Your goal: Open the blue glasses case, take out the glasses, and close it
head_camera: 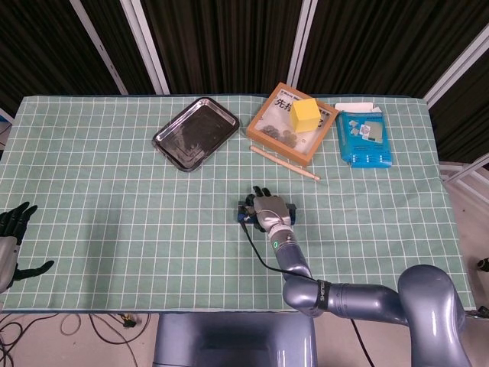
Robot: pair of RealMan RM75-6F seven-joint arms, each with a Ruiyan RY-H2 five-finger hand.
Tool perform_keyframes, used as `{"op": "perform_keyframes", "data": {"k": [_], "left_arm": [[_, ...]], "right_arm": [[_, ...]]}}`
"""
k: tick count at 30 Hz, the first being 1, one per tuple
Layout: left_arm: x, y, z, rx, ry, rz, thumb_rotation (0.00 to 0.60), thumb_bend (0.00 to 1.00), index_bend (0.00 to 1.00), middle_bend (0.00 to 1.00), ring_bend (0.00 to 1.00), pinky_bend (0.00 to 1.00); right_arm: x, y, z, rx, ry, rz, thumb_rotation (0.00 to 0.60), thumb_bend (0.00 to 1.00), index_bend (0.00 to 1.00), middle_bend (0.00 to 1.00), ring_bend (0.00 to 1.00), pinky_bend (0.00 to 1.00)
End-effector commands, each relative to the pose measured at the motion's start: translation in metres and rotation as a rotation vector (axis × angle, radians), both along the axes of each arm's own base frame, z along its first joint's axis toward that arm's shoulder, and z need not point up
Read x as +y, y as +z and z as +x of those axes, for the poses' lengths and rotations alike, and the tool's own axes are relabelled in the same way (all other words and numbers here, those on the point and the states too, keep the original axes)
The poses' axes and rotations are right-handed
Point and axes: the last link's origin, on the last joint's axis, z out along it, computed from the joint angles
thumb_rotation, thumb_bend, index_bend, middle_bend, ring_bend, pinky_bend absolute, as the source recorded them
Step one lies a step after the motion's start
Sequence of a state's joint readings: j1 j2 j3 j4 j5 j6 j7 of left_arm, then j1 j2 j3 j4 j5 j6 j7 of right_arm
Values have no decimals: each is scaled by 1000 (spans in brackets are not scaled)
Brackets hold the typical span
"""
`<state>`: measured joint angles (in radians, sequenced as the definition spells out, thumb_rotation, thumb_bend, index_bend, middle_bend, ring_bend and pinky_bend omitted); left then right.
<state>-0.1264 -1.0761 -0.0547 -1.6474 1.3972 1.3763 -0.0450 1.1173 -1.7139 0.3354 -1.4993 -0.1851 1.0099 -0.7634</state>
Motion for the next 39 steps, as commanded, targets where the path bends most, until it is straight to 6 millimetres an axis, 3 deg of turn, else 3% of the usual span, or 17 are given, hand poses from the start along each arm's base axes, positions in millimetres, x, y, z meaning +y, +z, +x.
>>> {"op": "perform_keyframes", "data": {"k": [1, 15, 25, 28, 31, 35, 39], "left_arm": [[0, 0, 0, 0, -1, 1, 600, 0, 0, 0, 0, 0], [-1, 2, 0, 1, -2, 9, 600, 0, 0, 0, 0, 0], [-1, 2, 0, 1, 0, 9, 600, 0, 0, 0, 0, 0], [-1, 1, 0, 0, 1, 8, 600, 0, 0, 0, 0, 0], [-1, 1, 0, 2, -1, 7, 600, 0, 0, 0, 0, 0], [-1, 1, 1, 2, -2, 9, 600, 0, 0, 0, 0, 0], [-2, 2, 1, 1, -4, 10, 600, 0, 0, 0, 0, 0]], "right_arm": [[-1, 1, 0, -2, 0, -1, 600, 1000, 224, 0, 0, 244], [-27, 7, -20, 103, 11, -49, 600, 1000, 183, 0, 0, 244], [-55, 28, -29, 133, -8, -136, 600, 998, 156, 0, 0, 244], [-56, 33, -30, 129, -8, -143, 600, 867, 144, 0, 0, 244], [-53, 40, -28, 121, 7, -144, 600, 633, 131, 0, 0, 244], [-42, 50, -19, 82, 58, -140, 600, 509, 114, 0, 0, 244], [-21, 65, -14, 47, 120, -130, 600, 467, 88, 10, 17, 244]]}}
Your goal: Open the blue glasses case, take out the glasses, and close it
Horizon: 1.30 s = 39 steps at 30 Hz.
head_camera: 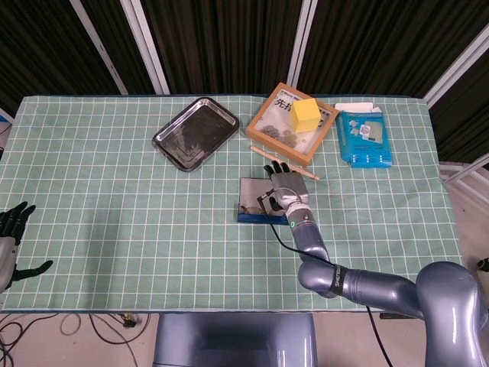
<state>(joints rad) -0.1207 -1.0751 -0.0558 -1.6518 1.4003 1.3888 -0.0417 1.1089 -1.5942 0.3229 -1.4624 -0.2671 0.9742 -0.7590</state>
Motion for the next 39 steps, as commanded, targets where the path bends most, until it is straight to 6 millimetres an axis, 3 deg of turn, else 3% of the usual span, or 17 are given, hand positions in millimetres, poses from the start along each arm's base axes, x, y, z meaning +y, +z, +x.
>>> {"op": "perform_keyframes", "data": {"k": [1, 3, 5, 10, 13, 17, 24, 39], "left_arm": [[0, 0, 0, 0, -2, -1, 600, 0, 0, 0, 0, 0], [0, 0, 1, 1, -6, -4, 600, 0, 0, 0, 0, 0], [-1, -1, 1, 3, -8, -7, 600, 0, 0, 0, 0, 0], [-1, -2, 1, 5, -13, -11, 600, 0, 0, 0, 0, 0], [-1, -2, 2, 6, -15, -11, 600, 0, 0, 0, 0, 0], [-1, -1, 1, 6, -14, -9, 600, 0, 0, 0, 0, 0], [0, -1, 1, 3, -10, -8, 600, 0, 0, 0, 0, 0], [0, -1, 0, 1, -9, -12, 600, 0, 0, 0, 0, 0]], "right_arm": [[22, 22, 3, -37, 64, -1, 600, 467, 87, 35, 45, 244], [34, 31, 3, -53, 87, 0, 600, 467, 87, 121, 138, 267], [45, 38, 2, -64, 109, -3, 600, 467, 90, 256, 296, 373], [66, 44, -3, -84, 149, 11, 600, 468, 141, 711, 806, 864], [77, 33, -12, -76, 119, 70, 600, 479, 153, 846, 935, 983], [79, 14, -17, -73, 62, 122, 600, 486, 153, 895, 979, 1000], [77, -6, -12, -78, 41, 148, 600, 487, 154, 897, 979, 1000], [79, -24, -13, -52, 7, 189, 600, 486, 154, 897, 978, 1000]]}}
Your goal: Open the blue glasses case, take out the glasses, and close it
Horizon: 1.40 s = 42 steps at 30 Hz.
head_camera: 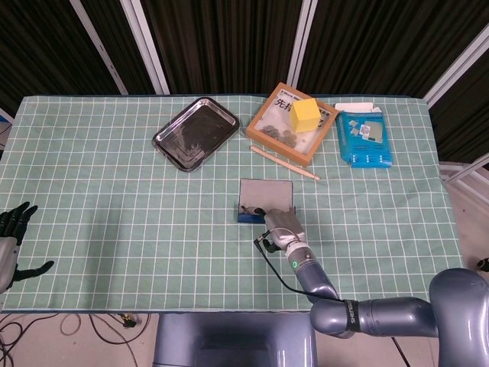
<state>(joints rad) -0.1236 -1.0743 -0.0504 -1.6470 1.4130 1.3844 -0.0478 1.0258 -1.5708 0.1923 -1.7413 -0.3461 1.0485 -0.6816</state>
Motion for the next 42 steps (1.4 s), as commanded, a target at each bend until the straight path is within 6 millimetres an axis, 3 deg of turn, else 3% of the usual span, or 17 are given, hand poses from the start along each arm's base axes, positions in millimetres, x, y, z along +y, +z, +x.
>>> {"op": "perform_keyframes", "data": {"k": [1, 8, 19, 33, 42], "left_arm": [[0, 0, 0, 0, 1, 1, 600, 0, 0, 0, 0, 0], [0, -1, 0, 1, 1, -1, 600, 0, 0, 0, 0, 0], [0, -1, 0, -2, 4, -5, 600, 0, 0, 0, 0, 0], [0, -2, 1, -2, 2, -5, 600, 0, 0, 0, 0, 0], [-1, -1, 1, -3, 2, -1, 600, 0, 0, 0, 0, 0]], "right_arm": [[0, -2, 0, 2, -4, 6, 600, 486, 154, 897, 978, 1000], [4, -4, 2, -3, -10, 24, 600, 486, 154, 897, 979, 1000], [26, 2, 5, 8, 22, 95, 600, 486, 215, 897, 978, 1000], [58, 21, -9, 98, 58, 181, 600, 487, 239, 897, 979, 1000], [66, 28, -18, 134, 49, 178, 600, 487, 253, 897, 979, 1000]]}}
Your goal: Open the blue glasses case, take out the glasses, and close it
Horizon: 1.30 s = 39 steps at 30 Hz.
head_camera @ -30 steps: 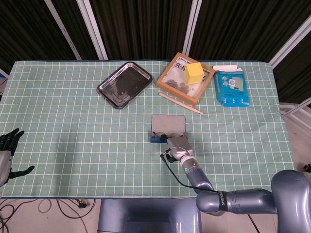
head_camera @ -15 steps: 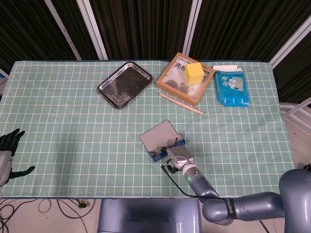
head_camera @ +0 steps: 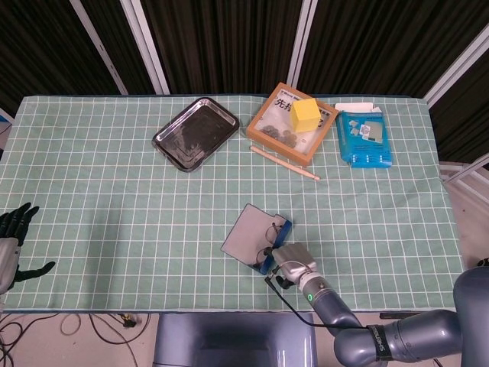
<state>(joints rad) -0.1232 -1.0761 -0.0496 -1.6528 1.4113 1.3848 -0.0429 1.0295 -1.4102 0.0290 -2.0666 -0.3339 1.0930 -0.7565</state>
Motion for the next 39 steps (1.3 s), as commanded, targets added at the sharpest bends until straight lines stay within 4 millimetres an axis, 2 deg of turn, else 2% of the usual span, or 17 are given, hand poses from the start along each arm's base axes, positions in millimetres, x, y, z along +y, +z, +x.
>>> {"op": "perform_keyframes", "data": {"k": [1, 13, 16, 26, 31, 39], "left_arm": [[0, 0, 0, 0, 0, 0, 600, 0, 0, 0, 0, 0], [0, 1, 0, -4, 3, 3, 600, 0, 0, 0, 0, 0], [0, 1, 0, -5, 3, 3, 600, 0, 0, 0, 0, 0], [0, 2, 0, -7, 4, 6, 600, 0, 0, 0, 0, 0], [0, 2, 0, -7, 5, 8, 600, 0, 0, 0, 0, 0], [0, 1, 1, -5, 4, 6, 600, 0, 0, 0, 0, 0]], "right_arm": [[0, 3, -3, 16, -4, -15, 600, 487, 254, 897, 979, 1000], [-17, 10, -21, 160, 1, -128, 600, 487, 266, 897, 979, 1000], [-30, 13, -31, 239, -11, -186, 600, 486, 266, 897, 979, 1000], [-45, 18, -36, 286, -47, -255, 600, 486, 266, 897, 980, 1000], [-45, 20, -31, 249, -59, -263, 600, 486, 266, 897, 980, 1000], [-27, 19, -10, 149, -33, -216, 600, 485, 266, 897, 980, 1000]]}}
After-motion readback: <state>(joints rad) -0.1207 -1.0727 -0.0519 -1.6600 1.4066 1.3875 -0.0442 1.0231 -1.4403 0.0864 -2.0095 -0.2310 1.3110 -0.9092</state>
